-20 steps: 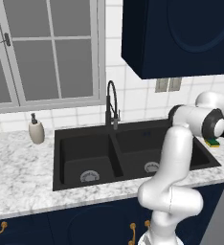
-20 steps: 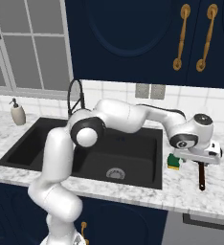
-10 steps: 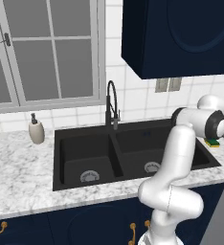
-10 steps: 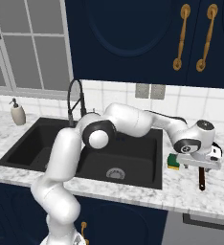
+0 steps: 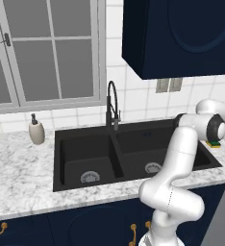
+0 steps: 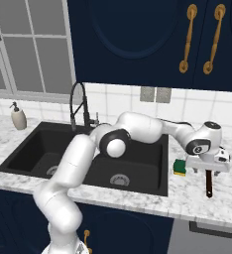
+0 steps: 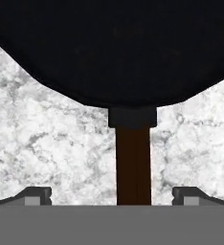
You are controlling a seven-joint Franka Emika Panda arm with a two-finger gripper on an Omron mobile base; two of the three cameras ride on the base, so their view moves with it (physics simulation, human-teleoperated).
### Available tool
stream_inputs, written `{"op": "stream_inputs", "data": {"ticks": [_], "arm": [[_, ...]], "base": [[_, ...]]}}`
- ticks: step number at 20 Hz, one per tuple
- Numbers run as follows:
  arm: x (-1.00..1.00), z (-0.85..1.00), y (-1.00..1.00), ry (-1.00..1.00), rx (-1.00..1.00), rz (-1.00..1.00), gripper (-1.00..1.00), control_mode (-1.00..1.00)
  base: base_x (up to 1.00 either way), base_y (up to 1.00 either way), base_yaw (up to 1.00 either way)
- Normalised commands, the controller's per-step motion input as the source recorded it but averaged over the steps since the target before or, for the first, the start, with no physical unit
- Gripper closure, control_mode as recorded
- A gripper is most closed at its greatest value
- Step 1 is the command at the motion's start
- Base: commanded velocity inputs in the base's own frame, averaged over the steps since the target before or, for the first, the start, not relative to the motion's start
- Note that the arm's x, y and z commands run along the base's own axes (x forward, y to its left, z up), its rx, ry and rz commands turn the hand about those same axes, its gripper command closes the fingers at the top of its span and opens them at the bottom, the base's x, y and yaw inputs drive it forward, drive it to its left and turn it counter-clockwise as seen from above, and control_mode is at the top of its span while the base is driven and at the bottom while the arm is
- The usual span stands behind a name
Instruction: Pick the pan and sponge and place them into the sink. Then turn on the water.
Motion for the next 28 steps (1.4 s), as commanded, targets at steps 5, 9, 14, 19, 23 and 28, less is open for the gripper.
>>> {"op": "stream_inputs", "data": {"ticks": [5, 9, 14, 19, 23, 28], "arm": [[0.25, -0.2, -0.21, 0.03, 0.07, 0.0, -1.0, -1.0], [0.12, -0.26, -0.15, 0.01, 0.06, 0.01, 1.0, -1.0], [0.01, -0.22, -0.02, 0.0, 0.0, 0.01, 1.0, -1.0], [-0.3, 0.06, 0.11, 0.01, 0.0, 0.15, 1.0, -1.0], [-0.83, 0.07, 0.8, -0.14, -0.09, 0.26, 1.0, -1.0], [-0.76, 0.06, 1.0, -0.31, -0.07, 0.21, 1.0, -1.0]], "base": [[0.0, 0.0, 0.0], [0.0, 0.0, 0.0], [0.0, 0.0, 0.0], [0.0, 0.0, 0.0], [0.0, 0.0, 0.0], [0.0, 0.0, 0.0]]}}
